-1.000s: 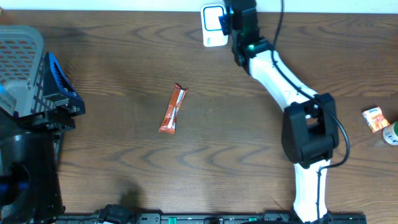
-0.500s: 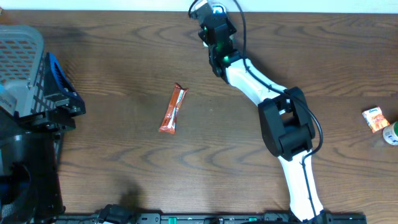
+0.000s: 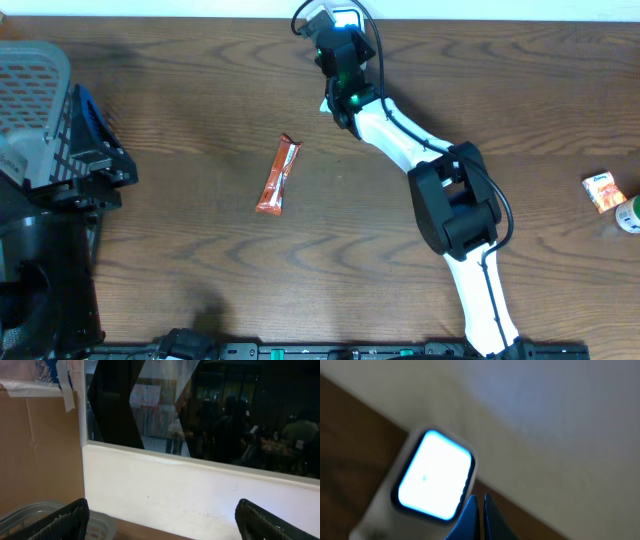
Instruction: Scan the item barcode
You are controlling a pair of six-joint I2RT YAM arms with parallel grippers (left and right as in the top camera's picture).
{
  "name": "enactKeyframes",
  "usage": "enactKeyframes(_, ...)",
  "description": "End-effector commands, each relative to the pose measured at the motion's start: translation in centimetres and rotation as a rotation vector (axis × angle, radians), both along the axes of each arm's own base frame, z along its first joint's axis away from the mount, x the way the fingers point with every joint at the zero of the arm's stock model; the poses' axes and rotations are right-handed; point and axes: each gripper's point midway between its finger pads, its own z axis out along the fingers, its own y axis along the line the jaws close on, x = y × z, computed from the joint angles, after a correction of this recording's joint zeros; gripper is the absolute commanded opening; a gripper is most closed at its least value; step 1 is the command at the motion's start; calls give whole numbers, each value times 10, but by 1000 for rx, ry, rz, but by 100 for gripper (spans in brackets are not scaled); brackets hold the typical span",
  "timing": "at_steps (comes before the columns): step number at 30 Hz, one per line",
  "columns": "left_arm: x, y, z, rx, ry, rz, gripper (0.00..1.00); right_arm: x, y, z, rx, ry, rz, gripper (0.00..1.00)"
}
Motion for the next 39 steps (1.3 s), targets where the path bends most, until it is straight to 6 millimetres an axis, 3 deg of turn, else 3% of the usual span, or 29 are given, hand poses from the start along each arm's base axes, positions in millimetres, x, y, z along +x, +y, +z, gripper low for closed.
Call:
enactKeyframes(1,0,1,0,-8,-2,3,93,-19,10,14,56,9,-73,2)
enactKeyframes(7,1,1,-1,-7,-1,4,93,-62,31,-17,113,246,-14,60)
enactKeyframes(10,1,1,-1,2,3,5,94,-78,35,-34,73,342,14,75)
enactKeyframes(18,1,1,-1,8,6,6,93,-78,25,-52,60,448,103,77)
enactKeyframes(24,1,1,-1,7,6,6,93,-84,21,-82,58,539,120,77)
enactKeyframes(28,1,1,-1,7,6,6,93,-97,28,-97,26,586,132,77)
enactKeyframes(34,1,1,-1,8,6,6,93,-107,40,-100,-6,592,144,77)
enactKeyframes(39,1,1,-2,8,6,6,93,-105,22,-120,-73,601,77,77)
